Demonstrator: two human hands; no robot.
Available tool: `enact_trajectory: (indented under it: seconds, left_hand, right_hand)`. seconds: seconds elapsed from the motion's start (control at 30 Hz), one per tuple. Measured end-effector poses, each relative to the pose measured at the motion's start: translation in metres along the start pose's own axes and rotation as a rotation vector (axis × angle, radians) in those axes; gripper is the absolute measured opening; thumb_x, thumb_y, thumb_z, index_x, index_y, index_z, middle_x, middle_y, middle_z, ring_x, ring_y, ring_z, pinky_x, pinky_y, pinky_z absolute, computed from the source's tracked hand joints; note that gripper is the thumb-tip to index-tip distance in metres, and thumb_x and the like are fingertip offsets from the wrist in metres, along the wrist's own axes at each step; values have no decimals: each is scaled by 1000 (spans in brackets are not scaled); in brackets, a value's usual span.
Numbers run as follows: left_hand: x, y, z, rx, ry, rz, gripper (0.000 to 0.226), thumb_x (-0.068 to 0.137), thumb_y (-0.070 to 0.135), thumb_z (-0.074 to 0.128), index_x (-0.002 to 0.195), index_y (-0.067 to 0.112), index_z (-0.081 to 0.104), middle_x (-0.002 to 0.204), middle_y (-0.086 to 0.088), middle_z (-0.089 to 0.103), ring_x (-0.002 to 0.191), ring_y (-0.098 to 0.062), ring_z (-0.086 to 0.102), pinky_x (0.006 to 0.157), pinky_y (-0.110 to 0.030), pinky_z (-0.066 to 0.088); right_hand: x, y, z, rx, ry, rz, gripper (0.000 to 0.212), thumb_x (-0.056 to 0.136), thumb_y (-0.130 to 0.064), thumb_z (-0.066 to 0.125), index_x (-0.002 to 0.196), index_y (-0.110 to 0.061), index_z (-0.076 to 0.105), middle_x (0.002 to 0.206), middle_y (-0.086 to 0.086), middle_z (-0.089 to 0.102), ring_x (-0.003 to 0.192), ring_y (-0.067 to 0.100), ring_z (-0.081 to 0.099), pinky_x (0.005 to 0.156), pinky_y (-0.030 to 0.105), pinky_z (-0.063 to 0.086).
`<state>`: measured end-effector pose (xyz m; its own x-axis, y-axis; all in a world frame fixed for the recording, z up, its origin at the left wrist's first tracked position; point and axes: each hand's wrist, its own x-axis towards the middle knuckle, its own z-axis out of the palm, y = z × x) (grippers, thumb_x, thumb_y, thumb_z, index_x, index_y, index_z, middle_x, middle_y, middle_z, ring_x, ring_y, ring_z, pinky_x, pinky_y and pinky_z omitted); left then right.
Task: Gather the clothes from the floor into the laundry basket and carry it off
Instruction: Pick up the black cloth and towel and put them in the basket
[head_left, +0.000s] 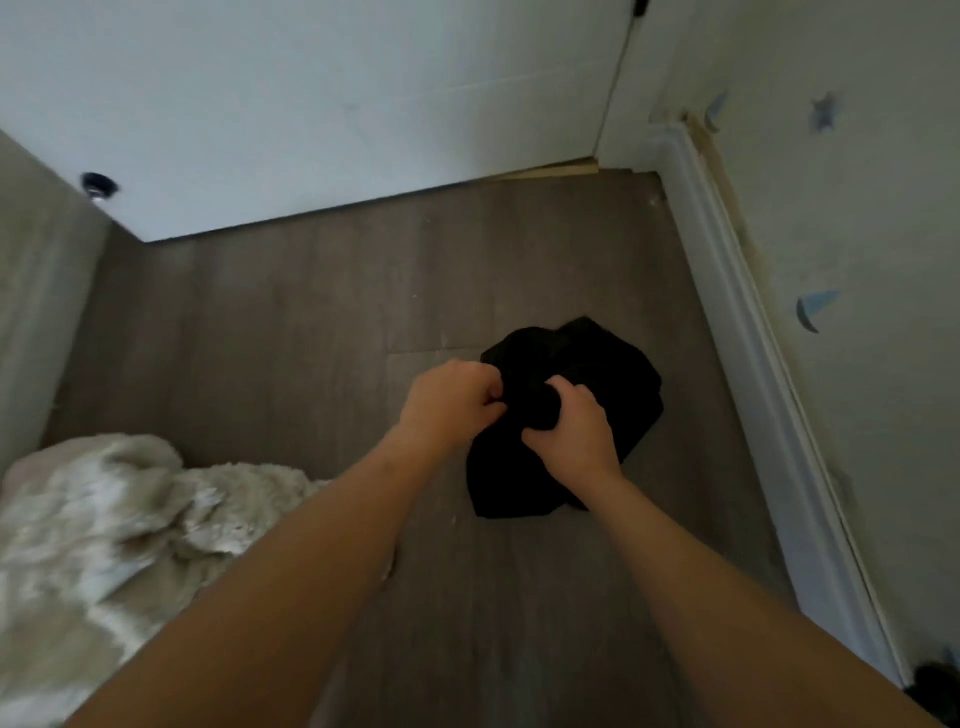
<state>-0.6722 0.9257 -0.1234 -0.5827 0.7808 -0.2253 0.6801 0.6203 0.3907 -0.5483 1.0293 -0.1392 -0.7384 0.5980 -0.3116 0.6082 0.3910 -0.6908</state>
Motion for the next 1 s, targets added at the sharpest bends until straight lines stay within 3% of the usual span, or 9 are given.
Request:
enact_trajectory:
  seconds: [0.1, 0.27, 0.37, 0.43, 0.5, 0.67, 0.73, 0.87, 1.0]
  left_hand:
    - [-22, -52, -39, 42, 3, -182, 25, 85, 32, 63, 106, 19, 67, 111, -5, 67, 104, -27, 62, 80, -34, 48]
    - [-98, -118, -76, 13, 291, -400, 15, 82, 24, 59, 92, 20, 70, 99, -3, 67, 95, -26, 62, 76, -35, 48]
    - [-155, -163, -81, 161, 316, -567, 34, 81, 35, 65, 112, 21, 64, 122, -10, 57, 120, -31, 50, 96, -44, 38]
    - [-204, -195, -72, 209, 214, -834, 73, 76, 58, 66, 139, 34, 39, 155, -13, 21, 145, -35, 12, 110, -61, 17]
    - [-242, -213, -54, 123, 147, -1055, 107, 64, 77, 62, 149, 45, 5, 159, -13, -19, 143, -41, -20, 104, -75, 1]
    - [-295, -234, -9, -496, 178, -1321, 133, 58, 64, 79, 135, 56, -30, 146, -10, -47, 135, -45, -36, 102, -80, 2]
    - [-297, -235, 4, -659, 226, -1307, 128, 66, 48, 81, 137, 57, -25, 150, -15, -37, 138, -46, -28, 106, -75, 10]
    - [-292, -238, 12, -502, 353, -1207, 88, 74, 20, 73, 139, 47, 21, 141, -19, 22, 131, -44, 22, 90, -58, 44]
    - [-287, -241, 9, -422, 447, -1098, 60, 79, 6, 61, 128, 35, 42, 124, -16, 42, 117, -41, 40, 83, -47, 46]
  right_hand:
    - [2, -39, 22, -33, -46, -98, 32, 79, -22, 73, 106, -19, 56, 103, 3, 53, 87, 22, 59, 68, 32, 50]
    - [-9, -97, 68, -87, -97, -203, 49, 81, -25, 72, 125, -18, 52, 118, 4, 50, 95, 24, 58, 67, 30, 43]
    - [-21, -127, 100, -104, -154, -264, 46, 80, -25, 70, 121, -15, 52, 117, 6, 49, 96, 26, 57, 67, 32, 44]
    - [-30, -146, 128, -128, -203, -303, 46, 79, -23, 69, 121, -13, 53, 118, 7, 50, 98, 27, 56, 71, 34, 46]
    - [-37, -157, 150, -158, -238, -327, 47, 80, -21, 68, 124, -12, 53, 121, 8, 49, 101, 28, 56, 74, 35, 47]
    - [-51, -165, 183, -226, -312, -372, 51, 83, -19, 68, 130, -12, 51, 125, 8, 47, 103, 27, 55, 73, 31, 45]
    - [-50, -167, 185, -240, -318, -381, 45, 82, -18, 68, 124, -11, 54, 119, 9, 49, 101, 26, 55, 73, 30, 43]
    - [-49, -165, 183, -245, -325, -352, 26, 78, -13, 69, 101, -14, 56, 105, 8, 52, 92, 29, 57, 72, 33, 45]
    - [-57, -165, 193, -234, -352, -327, 23, 78, -12, 68, 98, -13, 56, 108, 14, 57, 89, 30, 59, 75, 40, 51]
